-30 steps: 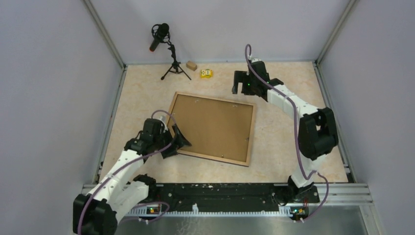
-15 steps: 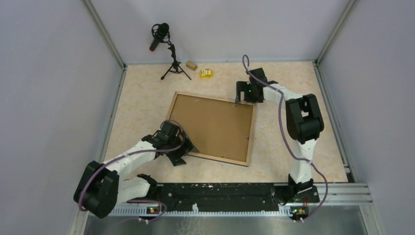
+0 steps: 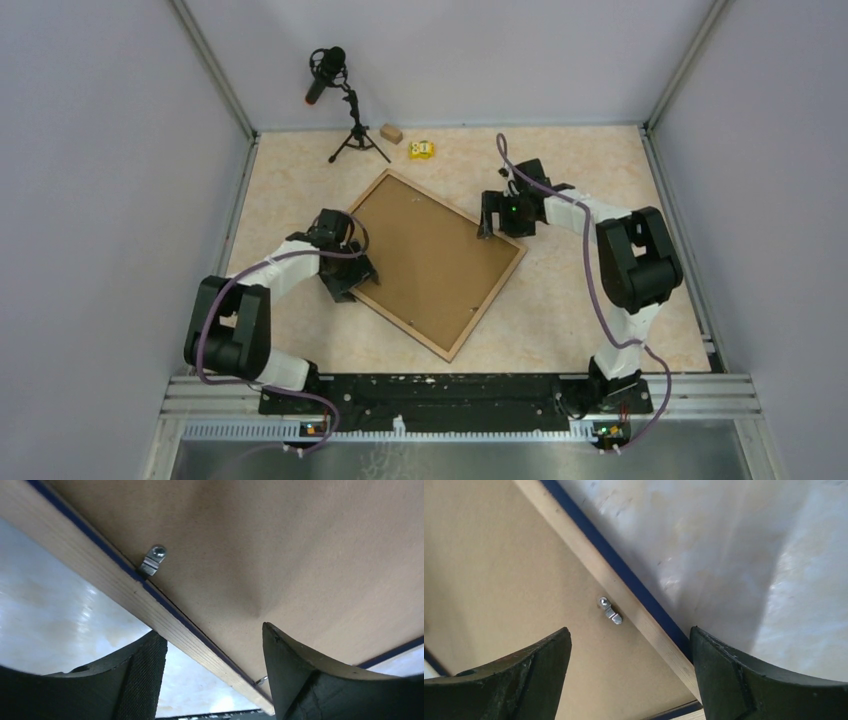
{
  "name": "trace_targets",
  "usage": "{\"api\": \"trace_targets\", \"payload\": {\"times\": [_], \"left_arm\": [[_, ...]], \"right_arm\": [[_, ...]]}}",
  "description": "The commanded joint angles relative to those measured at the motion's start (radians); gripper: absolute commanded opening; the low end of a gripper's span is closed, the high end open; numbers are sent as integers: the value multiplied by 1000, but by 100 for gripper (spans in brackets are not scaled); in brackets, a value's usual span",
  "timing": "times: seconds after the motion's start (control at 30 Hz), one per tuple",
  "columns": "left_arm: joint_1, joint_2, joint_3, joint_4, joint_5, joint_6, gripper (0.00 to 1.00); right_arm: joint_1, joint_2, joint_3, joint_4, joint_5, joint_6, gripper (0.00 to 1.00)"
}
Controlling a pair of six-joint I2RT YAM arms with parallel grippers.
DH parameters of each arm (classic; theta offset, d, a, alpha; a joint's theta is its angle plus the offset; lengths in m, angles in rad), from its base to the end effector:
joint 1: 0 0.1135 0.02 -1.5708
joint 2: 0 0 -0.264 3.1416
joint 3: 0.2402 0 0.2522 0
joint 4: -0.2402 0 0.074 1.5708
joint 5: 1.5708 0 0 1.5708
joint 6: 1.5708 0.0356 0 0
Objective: Put the photo into the frame
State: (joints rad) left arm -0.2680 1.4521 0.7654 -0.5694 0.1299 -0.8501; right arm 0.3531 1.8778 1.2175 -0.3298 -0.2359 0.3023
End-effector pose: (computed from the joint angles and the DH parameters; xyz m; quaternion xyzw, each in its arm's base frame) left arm 0.2399 -0.0707 0.1628 -0.2731 0.9470 -0.1373 0.0986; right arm 0.3627 0.1425 0.1715 -0.0578 0.9503 0.1983 0.2329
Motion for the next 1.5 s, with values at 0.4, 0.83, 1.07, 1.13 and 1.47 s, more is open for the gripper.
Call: {"api": "trace_targets", "payload": {"times": [0.4,0.83,1.07,1.13,1.47], "left_arm": [[72,34,22,-2,-168,304,27],[90,129,153,-33,-177,474,0],[156,171,171,15,-29,464,0],[168,183,194,31,12,436,0],[235,294,280,91,212,323,0]], "right_arm": [[75,-53,2,-119,-88,-157,88],[90,-120,19,-123,269,-53,88],[128,-131,-14,-76,301,62,88],[145,-140,-30,-59,316,111,87],[220,-127,-51,-96,415,226,86]]}}
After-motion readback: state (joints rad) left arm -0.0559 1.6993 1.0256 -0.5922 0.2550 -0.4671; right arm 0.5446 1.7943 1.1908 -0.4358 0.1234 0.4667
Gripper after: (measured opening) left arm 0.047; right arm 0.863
